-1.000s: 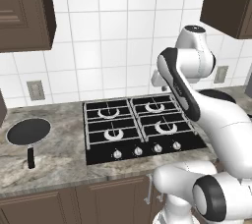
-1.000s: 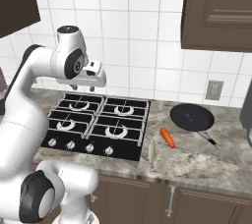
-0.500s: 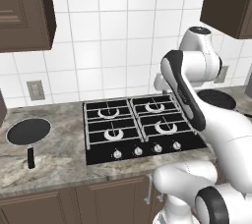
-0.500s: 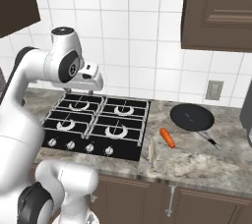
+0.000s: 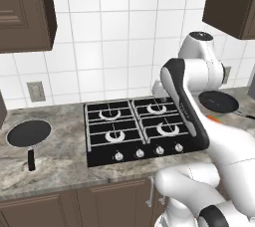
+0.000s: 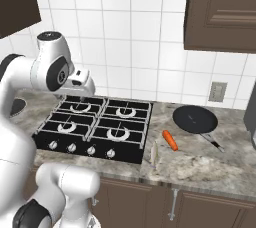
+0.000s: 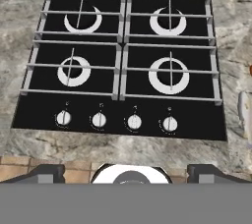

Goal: Place both pans onto different burners. Then place the carrot and the fish on different pans.

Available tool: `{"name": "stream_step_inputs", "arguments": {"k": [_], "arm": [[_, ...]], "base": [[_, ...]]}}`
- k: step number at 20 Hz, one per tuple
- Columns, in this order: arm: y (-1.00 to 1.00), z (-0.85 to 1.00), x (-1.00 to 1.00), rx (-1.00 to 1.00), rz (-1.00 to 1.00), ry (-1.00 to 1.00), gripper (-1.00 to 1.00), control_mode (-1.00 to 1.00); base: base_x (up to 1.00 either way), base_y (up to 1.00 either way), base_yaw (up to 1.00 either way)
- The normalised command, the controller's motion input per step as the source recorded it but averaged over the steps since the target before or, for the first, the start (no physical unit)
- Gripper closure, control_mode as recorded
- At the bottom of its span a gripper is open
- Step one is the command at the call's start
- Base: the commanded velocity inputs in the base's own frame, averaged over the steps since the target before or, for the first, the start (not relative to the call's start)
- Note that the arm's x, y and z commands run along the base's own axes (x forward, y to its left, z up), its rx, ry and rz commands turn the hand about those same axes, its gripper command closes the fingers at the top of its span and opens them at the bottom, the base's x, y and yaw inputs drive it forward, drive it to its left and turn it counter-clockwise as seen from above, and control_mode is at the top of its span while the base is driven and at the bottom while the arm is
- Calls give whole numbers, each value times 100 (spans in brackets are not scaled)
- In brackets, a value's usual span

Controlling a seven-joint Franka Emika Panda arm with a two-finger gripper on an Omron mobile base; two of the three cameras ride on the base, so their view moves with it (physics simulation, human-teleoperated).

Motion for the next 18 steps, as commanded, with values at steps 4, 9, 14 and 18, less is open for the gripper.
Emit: {"name": "stream_step_inputs", "arguments": {"k": [4,9,14,18], "arm": [[51,-6,-14,0,0,0,-100,-100],[42,-1,-22,0,2,0,-100,-100],[48,0,-12,0,4,-2,-100,-100],[61,0,0,1,2,-3,-100,-100]], "base": [[0,0,0],[0,0,0],[0,0,0],[0,0,0]]}}
